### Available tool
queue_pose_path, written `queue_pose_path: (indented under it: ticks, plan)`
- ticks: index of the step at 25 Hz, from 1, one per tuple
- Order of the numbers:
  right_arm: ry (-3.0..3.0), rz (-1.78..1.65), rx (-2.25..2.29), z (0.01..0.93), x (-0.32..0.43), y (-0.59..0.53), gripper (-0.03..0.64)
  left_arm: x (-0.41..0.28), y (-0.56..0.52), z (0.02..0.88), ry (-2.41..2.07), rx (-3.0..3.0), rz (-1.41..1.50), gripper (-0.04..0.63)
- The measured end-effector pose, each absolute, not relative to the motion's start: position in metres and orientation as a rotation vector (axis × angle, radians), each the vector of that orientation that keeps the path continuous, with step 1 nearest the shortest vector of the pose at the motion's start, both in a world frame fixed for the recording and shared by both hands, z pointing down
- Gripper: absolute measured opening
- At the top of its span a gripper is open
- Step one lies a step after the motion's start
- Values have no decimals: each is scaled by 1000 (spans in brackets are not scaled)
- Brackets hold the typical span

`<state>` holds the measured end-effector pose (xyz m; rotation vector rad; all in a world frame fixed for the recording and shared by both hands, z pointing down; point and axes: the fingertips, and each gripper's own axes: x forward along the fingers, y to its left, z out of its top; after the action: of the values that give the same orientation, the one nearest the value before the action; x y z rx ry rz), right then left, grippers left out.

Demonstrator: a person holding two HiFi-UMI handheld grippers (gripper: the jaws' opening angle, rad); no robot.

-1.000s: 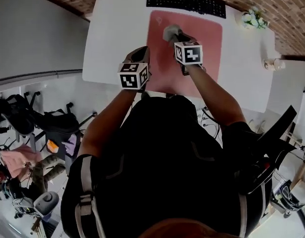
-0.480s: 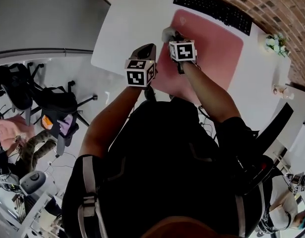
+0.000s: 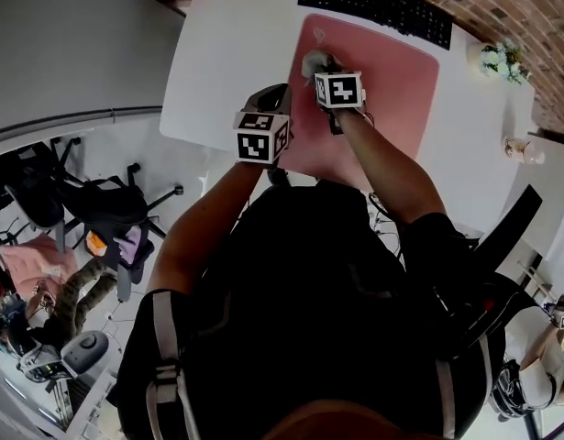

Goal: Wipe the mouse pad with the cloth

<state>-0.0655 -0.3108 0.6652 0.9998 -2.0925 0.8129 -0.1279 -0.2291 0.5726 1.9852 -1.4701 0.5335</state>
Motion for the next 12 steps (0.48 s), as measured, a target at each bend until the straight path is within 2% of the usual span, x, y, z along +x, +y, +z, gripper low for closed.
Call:
queue_pose_path:
  ticks: [12]
  plan:
    - [-2031,890,1155,670,4,-316,41,-80,-242,574,-1345,2077,562,0]
